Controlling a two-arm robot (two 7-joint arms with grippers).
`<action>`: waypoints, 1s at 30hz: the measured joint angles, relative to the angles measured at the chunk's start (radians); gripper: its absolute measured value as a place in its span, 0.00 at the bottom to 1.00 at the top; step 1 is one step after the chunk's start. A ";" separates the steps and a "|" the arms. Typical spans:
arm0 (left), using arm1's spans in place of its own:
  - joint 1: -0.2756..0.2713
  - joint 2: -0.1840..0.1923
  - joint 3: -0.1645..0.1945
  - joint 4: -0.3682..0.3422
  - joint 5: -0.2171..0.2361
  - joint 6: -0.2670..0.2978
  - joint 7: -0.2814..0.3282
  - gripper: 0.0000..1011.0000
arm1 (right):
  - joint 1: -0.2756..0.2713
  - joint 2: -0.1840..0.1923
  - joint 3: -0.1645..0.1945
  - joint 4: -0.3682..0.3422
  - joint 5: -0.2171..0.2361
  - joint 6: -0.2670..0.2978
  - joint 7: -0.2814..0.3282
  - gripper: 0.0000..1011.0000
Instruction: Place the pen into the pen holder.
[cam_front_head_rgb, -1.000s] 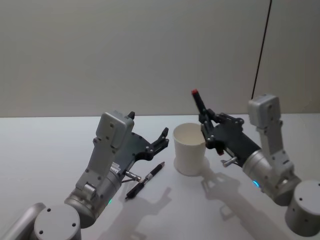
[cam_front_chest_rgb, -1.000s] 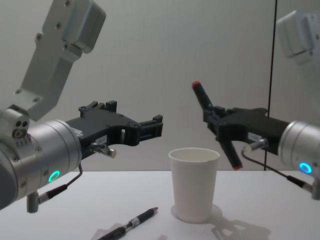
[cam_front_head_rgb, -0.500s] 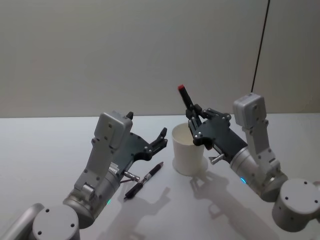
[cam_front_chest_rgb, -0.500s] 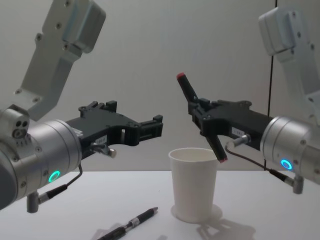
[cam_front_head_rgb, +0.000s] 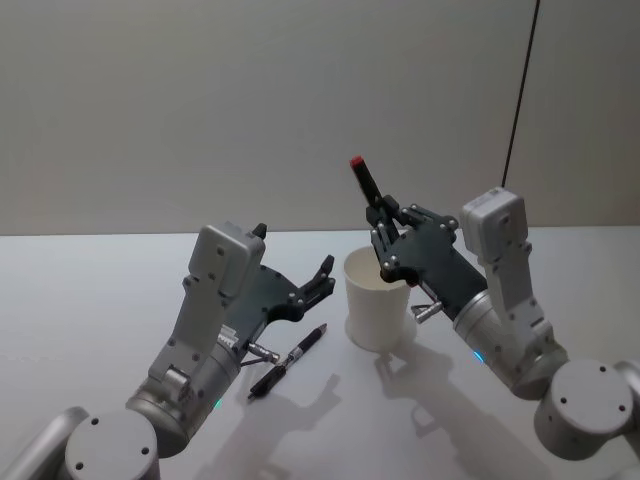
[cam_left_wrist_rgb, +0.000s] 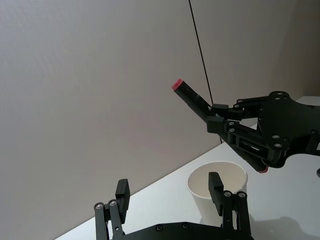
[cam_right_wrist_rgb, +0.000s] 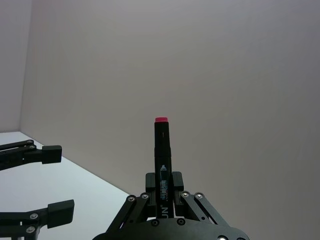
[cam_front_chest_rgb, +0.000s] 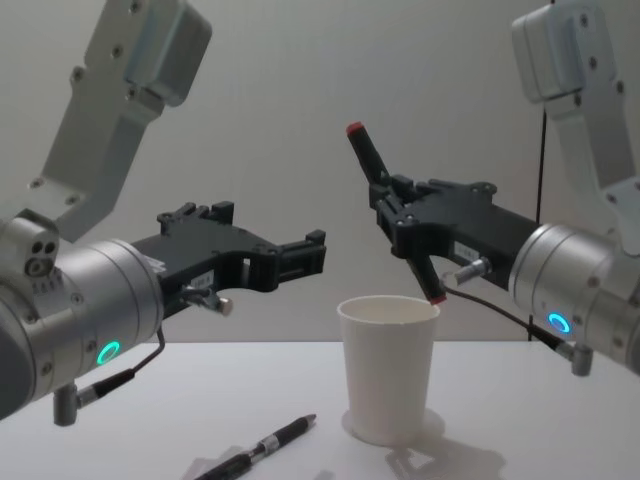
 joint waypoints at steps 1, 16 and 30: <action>0.000 0.000 0.000 0.000 0.000 0.000 0.000 0.99 | 0.001 -0.001 -0.001 0.006 -0.002 -0.012 -0.003 0.18; 0.000 0.000 0.000 0.000 0.000 0.000 0.000 0.99 | 0.024 -0.016 -0.007 0.089 -0.016 -0.148 -0.029 0.18; 0.000 0.000 0.000 0.000 0.000 0.000 0.000 0.99 | 0.055 -0.038 -0.012 0.187 -0.021 -0.255 -0.062 0.18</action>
